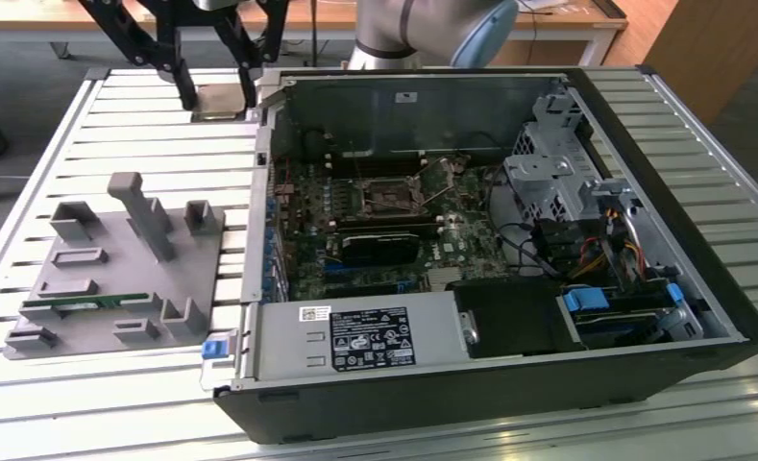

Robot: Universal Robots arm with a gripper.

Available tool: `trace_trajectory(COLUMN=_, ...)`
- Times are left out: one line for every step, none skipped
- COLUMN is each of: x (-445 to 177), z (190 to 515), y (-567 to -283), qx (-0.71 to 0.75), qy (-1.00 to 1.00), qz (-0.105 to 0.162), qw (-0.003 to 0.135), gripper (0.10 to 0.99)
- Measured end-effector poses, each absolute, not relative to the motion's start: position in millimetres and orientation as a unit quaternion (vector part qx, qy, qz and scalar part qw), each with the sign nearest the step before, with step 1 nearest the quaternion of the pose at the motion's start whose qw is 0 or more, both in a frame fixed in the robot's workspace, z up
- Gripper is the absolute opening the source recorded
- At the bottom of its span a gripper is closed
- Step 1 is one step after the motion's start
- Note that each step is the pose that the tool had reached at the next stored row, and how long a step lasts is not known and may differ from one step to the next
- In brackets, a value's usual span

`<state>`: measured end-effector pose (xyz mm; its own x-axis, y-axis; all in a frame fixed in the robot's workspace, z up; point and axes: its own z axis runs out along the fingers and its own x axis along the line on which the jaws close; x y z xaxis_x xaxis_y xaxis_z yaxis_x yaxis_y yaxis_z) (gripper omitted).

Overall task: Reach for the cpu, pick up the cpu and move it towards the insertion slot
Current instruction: 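Pick up the cpu and move it towards the insertion slot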

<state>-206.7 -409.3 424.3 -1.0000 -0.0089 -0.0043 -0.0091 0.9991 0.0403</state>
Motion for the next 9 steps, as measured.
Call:
trace_trajectory(x=-204.1, z=424.3, y=-409.3, qx=-0.004, qy=1.000, qz=0.020, qw=0.002, gripper=0.537)
trace_trajectory(x=-201.3, z=424.3, y=-409.3, qx=-0.004, qy=1.000, qz=0.020, qw=0.002, gripper=0.537)
trace_trajectory(x=-198.7, z=424.3, y=-409.3, qx=-0.004, qy=1.000, qz=0.020, qw=0.002, gripper=0.537)
trace_trajectory(x=-196.2, z=424.3, y=-409.3, qx=-0.004, qy=1.000, qz=0.020, qw=0.002, gripper=0.537)
trace_trajectory(x=-193.6, z=424.3, y=-409.3, qx=-0.004, qy=1.000, qz=0.020, qw=0.002, gripper=0.537)
trace_trajectory(x=-191.1, z=424.2, y=-409.3, qx=-0.004, qy=1.000, qz=0.020, qw=0.002, gripper=0.537)
trace_trajectory(x=-188.5, z=424.2, y=-409.3, qx=-0.004, qy=1.000, qz=0.020, qw=0.002, gripper=0.537)
trace_trajectory(x=-185.7, z=424.3, y=-409.3, qx=-0.004, qy=1.000, qz=0.020, qw=0.002, gripper=0.537)
trace_trajectory(x=-183.1, z=424.3, y=-409.3, qx=-0.004, qy=1.000, qz=0.020, qw=0.002, gripper=0.537)
